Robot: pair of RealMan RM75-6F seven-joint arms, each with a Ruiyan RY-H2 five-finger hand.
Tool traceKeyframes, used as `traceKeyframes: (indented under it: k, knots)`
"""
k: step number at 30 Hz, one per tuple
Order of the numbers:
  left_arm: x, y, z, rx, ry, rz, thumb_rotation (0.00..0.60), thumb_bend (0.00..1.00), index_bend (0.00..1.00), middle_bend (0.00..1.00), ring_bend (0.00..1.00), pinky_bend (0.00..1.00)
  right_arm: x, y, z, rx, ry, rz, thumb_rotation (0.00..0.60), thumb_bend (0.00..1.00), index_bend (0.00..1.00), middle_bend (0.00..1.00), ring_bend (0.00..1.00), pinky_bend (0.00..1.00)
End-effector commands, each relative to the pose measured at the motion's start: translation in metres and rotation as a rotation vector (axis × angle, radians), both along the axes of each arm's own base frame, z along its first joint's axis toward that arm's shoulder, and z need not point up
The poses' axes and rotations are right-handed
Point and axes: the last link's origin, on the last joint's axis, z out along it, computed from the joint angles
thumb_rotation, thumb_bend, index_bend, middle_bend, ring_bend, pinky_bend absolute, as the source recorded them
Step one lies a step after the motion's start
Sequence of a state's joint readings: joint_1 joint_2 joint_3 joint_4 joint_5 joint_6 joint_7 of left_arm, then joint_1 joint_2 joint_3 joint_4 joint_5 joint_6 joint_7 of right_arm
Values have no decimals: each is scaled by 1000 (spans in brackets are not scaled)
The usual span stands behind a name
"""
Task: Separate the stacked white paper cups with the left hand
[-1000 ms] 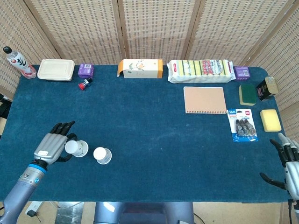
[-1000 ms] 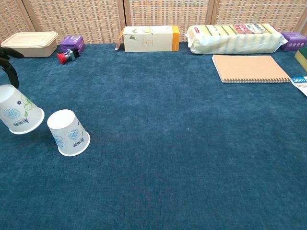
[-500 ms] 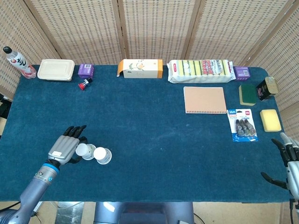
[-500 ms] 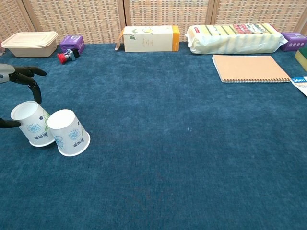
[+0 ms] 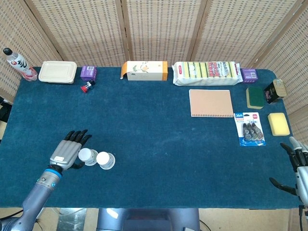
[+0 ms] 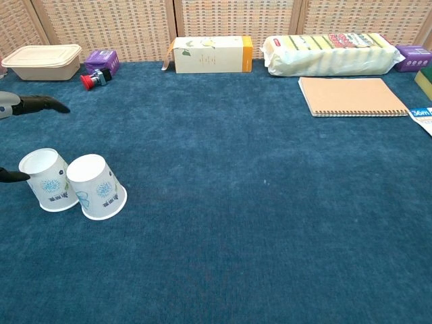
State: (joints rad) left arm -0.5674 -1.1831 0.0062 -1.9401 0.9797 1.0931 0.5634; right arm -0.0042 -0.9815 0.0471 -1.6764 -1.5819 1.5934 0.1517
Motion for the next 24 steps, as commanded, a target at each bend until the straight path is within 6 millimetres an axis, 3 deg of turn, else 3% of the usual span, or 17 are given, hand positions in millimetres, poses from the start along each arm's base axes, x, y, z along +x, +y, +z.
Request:
traceKeyframes:
  k: [1,5,13,17,24]
  knots:
    - [2,-2,4,2,-25,-1,600,181,0,0,0,0,0,0,0,0,-1,0,600,146,95,0,0,0]
    - [2,-6,21,50,-84,-28,600,163,0,0,0,0,-1,0,0,-1,0,-1,600,146,95,0,0,0]
    - [-39,-27,56,274,-117,-86,600,142,0,0,0,0,-1,0,-2,1,8,0,600,146,95,0,0,0]
    - [-62,-46,65,364,-128,-69,600,140,0,0,0,0,0,-1,-4,-1,21,1,600,146,95,0,0,0]
    - [-75,-56,68,376,-137,-36,600,140,0,0,0,0,1,-1,-6,-6,30,4,600,147,95,0,0,0]
